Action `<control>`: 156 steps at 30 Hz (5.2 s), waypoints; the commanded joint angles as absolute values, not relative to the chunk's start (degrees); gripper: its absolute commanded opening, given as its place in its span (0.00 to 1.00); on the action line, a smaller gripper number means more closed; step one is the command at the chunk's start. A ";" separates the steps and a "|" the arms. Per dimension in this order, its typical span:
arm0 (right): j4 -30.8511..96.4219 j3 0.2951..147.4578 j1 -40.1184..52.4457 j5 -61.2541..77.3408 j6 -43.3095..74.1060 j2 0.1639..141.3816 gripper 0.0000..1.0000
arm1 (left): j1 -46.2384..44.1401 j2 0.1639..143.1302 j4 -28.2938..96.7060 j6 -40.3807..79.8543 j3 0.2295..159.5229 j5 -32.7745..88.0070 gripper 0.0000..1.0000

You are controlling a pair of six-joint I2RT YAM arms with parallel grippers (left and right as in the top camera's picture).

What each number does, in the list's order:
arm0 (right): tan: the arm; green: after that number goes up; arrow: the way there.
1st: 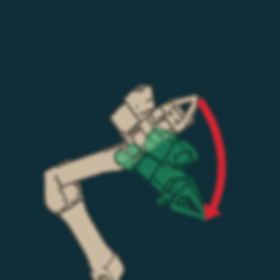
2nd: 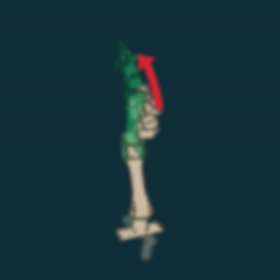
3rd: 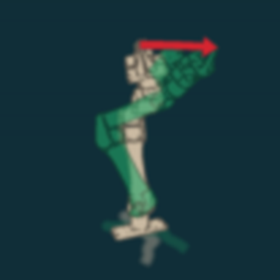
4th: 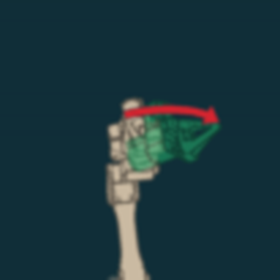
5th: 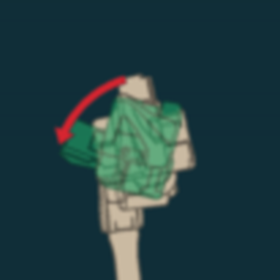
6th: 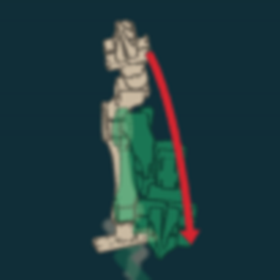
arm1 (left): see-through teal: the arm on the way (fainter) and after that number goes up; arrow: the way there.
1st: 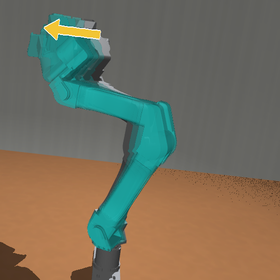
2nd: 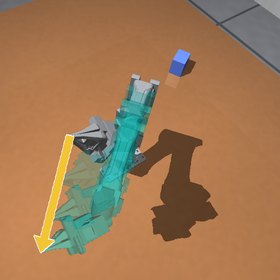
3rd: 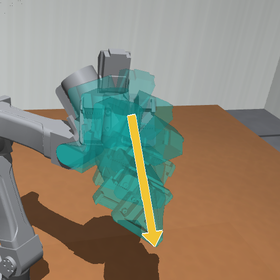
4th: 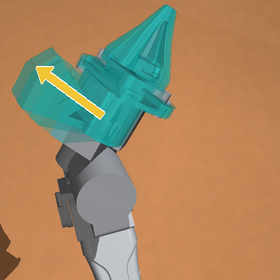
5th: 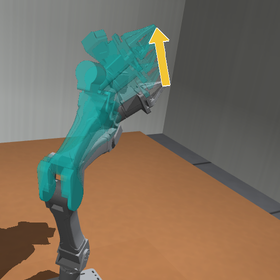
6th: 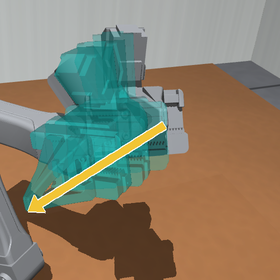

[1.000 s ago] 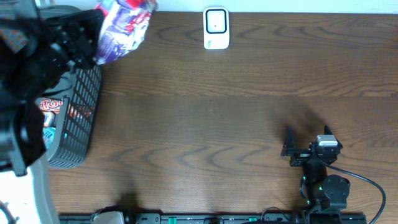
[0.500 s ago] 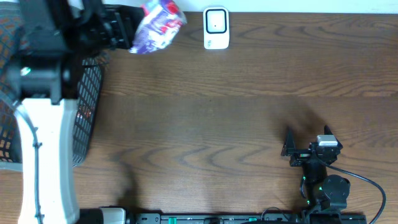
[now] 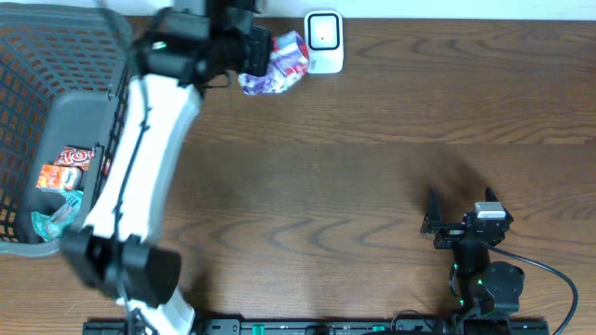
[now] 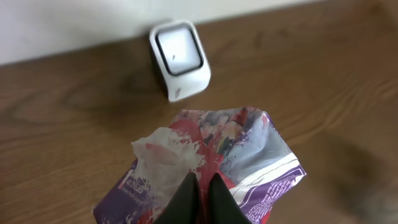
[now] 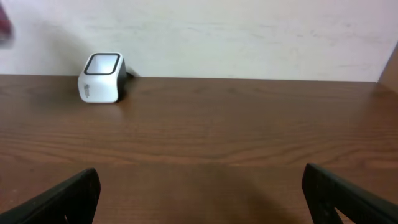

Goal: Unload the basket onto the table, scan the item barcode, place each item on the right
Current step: 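Lift the red-purple bag out and place it on the table centre, then reach the left gripper into the basket and grasp the red Delfi bar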

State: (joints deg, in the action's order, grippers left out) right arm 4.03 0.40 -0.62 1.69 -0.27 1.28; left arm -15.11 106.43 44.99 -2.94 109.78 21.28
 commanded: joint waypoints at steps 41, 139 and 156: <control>4.27 0.32 -1.04 1.63 -0.27 1.08 0.99 | -20.95 92.29 65.71 -2.07 110.15 12.38 0.98; 4.27 0.32 -1.04 1.63 -0.30 1.08 0.99 | 25.78 130.65 61.21 39.94 103.31 -5.67 0.82; 4.27 0.32 -1.04 1.61 -0.27 1.08 0.99 | 26.30 122.23 66.59 39.92 106.32 -5.02 0.07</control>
State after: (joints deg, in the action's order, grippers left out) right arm 4.03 0.40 -0.62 1.69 -0.27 1.28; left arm 25.89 128.11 66.00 39.42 104.18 -5.19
